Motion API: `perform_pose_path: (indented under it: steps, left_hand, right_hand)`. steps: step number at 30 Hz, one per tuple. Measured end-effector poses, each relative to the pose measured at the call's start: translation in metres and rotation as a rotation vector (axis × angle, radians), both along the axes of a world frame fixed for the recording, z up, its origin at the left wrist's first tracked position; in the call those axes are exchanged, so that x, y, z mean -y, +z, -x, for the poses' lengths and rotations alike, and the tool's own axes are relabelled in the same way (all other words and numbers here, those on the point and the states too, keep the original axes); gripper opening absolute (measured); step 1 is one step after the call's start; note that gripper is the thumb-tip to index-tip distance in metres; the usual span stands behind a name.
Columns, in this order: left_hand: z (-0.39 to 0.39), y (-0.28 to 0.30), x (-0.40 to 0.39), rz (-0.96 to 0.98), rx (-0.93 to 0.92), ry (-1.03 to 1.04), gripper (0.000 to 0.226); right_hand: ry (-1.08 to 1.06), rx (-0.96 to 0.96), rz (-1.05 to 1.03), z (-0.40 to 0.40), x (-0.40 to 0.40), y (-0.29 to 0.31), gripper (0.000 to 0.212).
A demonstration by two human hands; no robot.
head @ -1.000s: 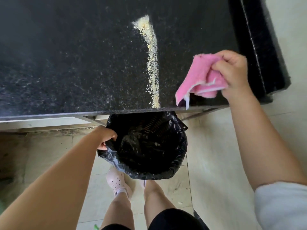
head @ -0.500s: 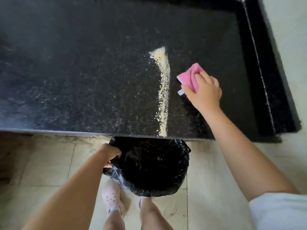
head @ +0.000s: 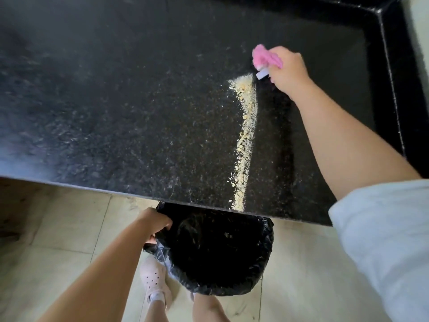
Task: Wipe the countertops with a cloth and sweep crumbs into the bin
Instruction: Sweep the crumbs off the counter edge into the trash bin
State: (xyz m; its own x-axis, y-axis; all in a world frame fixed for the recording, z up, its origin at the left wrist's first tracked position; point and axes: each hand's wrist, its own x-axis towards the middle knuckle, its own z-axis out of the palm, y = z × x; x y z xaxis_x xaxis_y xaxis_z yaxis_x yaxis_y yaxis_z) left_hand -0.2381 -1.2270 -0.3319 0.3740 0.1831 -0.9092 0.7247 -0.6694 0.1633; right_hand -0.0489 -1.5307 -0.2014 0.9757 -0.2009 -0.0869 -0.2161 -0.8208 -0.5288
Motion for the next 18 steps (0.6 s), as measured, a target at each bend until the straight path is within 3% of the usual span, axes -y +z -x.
perform_pose_path:
  steps: [6,13,18]
  left_hand:
    - [-0.001,0.001,0.0,0.007,-0.011,-0.028,0.01]
    - [0.007,0.003,-0.002,0.021,-0.027,-0.037,0.016]
    - [0.008,0.001,0.001,0.044,-0.037,-0.033,0.015]
  right_hand:
    - [0.162,-0.07,-0.124,-0.002,-0.02,0.002,0.04]
    - [0.357,-0.126,-0.22,0.054,-0.023,0.011,0.034]
    - [0.44,-0.189,-0.298,0.116,-0.021,0.0,0.055]
